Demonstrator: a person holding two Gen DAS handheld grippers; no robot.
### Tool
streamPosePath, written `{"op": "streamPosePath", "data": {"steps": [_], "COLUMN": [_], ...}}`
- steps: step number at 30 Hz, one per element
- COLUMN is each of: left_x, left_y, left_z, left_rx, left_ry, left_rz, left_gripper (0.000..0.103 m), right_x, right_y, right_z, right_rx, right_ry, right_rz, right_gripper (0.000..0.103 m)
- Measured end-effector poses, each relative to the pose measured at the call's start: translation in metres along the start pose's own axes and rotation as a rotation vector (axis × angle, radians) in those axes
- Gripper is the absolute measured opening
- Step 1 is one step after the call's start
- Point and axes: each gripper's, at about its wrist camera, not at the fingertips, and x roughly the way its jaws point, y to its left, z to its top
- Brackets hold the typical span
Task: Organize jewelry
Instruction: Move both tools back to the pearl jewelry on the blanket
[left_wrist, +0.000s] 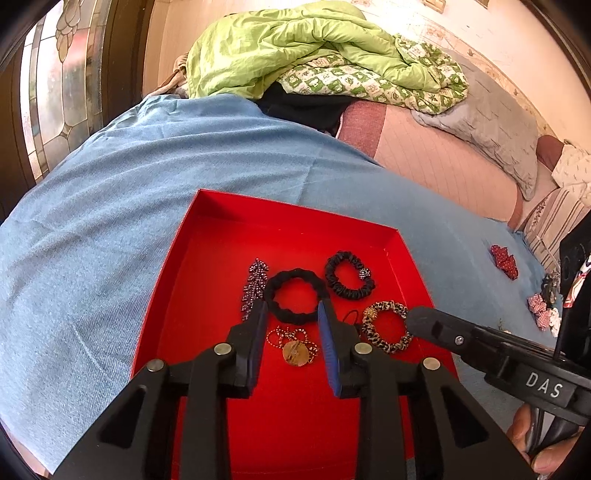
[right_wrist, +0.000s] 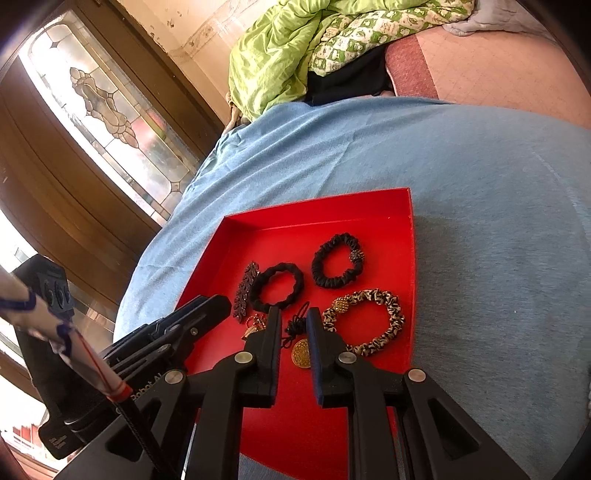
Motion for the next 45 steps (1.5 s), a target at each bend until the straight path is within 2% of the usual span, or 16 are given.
{"op": "streamPosePath", "data": {"steps": [22, 30, 36, 40, 42, 45], "left_x": [-0.004, -0.003, -0.007, -0.009, -0.007, -0.003], "left_y": [-0.019, -0.045, -0.077, -0.102, -0.115, -0.145], "left_z": [0.000, 0.001, -0.001, -0.006, -0.010, -0.022], "left_rx": [0.025, 0.068, 0.133, 0.193, 0.219, 0.291], "left_ry": [-0.023, -0.049, -0.084, -0.102, -0.099, -0.088], "left_rz": [-0.004, -0.025, -0.048, -0.060, -0.076, -0.101], "left_gripper": [0.029, 0.029, 0.029, 0.029, 0.030, 0.030], "right_x": [-0.034, -0.059, -0.090, -0.126, -0.146, -0.170], "right_y": [-0.020, -0.043, -0.076, -0.117, -0.144, -0.192], "right_z": [-0.008, -0.018, -0.024, -0.025, -0.027, -0.033], "right_rx": [-0.006, -0.002, 0.008, 0.064, 0.111, 0.258], "right_ry": [-0.002, -0.010, -0.026, -0.075, -0.114, -0.162], "right_rz": [-0.032, -0.030, -0.063, -0.093, -0.125, -0.153], "right_gripper": [0.015, 0.015, 0.015, 0.015, 0.015, 0.015]}}
